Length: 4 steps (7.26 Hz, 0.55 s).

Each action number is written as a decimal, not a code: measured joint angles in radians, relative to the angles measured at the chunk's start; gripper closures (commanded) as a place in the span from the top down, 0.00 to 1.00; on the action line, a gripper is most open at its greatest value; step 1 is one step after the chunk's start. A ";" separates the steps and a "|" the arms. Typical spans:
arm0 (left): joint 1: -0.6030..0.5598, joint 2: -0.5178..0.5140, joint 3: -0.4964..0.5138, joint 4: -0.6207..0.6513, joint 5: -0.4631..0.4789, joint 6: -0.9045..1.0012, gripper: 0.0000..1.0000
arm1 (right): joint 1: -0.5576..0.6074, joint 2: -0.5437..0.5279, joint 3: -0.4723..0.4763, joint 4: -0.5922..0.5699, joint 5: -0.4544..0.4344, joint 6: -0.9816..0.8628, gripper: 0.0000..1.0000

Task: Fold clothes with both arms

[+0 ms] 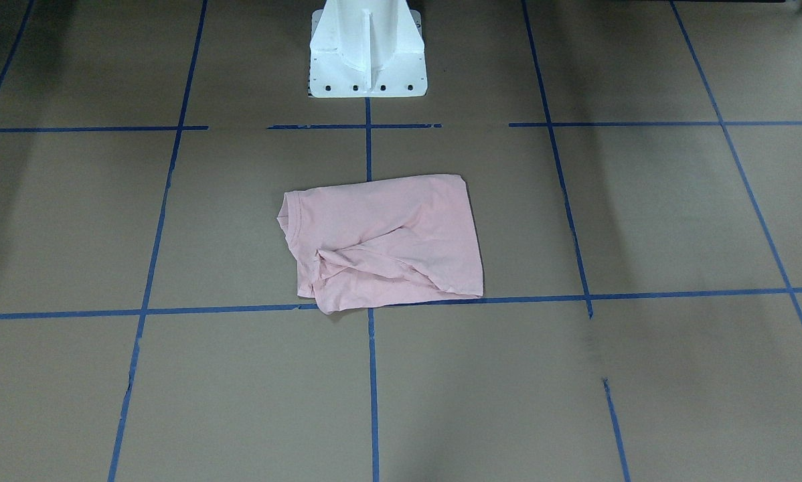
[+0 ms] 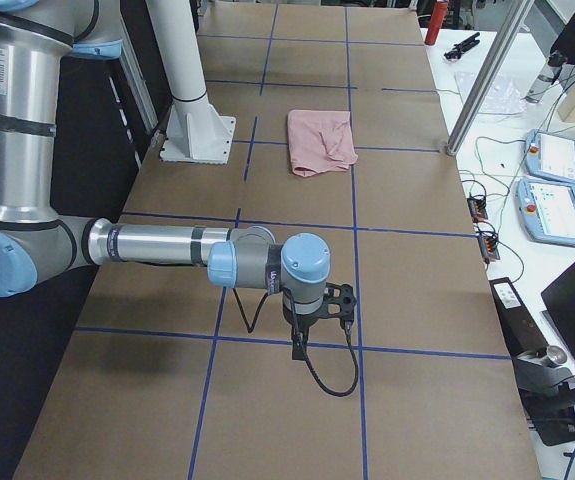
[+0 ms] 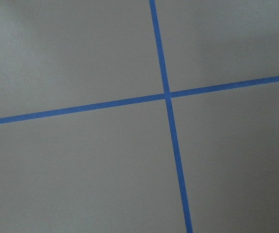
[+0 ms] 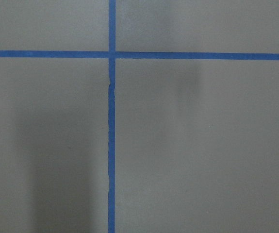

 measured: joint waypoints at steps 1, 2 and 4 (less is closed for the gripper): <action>0.000 0.000 0.000 0.000 0.000 0.000 1.00 | 0.000 -0.001 -0.001 0.000 0.000 0.000 1.00; 0.000 0.000 0.000 0.000 0.000 0.000 1.00 | 0.000 -0.002 -0.001 0.000 0.000 -0.001 1.00; 0.000 0.000 0.000 0.000 0.000 0.000 1.00 | 0.000 -0.007 -0.001 0.000 0.000 -0.004 1.00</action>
